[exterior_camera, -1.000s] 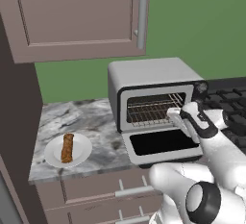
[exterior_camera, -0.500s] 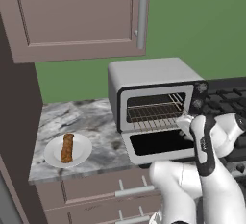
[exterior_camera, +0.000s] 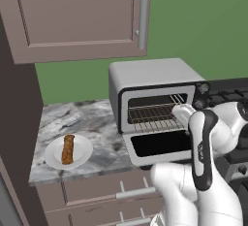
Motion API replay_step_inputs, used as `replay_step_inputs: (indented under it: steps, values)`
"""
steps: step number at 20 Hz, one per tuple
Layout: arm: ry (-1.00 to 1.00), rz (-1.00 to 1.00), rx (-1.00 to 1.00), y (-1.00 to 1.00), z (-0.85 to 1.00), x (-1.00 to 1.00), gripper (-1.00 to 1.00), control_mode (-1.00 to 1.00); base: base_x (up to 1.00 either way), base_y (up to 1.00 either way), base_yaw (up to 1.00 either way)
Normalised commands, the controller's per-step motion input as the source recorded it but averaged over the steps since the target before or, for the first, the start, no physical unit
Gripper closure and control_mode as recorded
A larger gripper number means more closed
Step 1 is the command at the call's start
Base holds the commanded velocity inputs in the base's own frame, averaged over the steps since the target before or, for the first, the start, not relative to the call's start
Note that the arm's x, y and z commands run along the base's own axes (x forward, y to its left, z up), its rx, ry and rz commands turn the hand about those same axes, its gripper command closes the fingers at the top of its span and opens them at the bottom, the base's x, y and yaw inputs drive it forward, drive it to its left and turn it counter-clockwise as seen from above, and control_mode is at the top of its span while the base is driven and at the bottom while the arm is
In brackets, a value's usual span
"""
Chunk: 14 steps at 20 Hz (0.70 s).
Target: Pull the toaster oven rack outwards. Pick up the baguette from the plate and place it on the toaster oven rack. Close the toaster oven door fully and set the temperature to the lowest setting.
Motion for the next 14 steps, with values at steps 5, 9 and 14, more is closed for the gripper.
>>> replay_step_inputs:
  steps: [5, 9, 14]
  values:
    - [0.1, 0.09, -0.15, 0.8, 0.99, -0.07, -1.0, -1.0, 0.0, 0.0, 0.0]
    - [0.26, 0.16, -0.23, 0.89, 0.58, 0.0, -1.0, -1.0, 0.0, 0.0, 0.0]
    - [0.34, 0.19, -0.17, 0.91, 0.35, 0.09, -1.0, -1.0, 0.0, 0.0, 0.0]
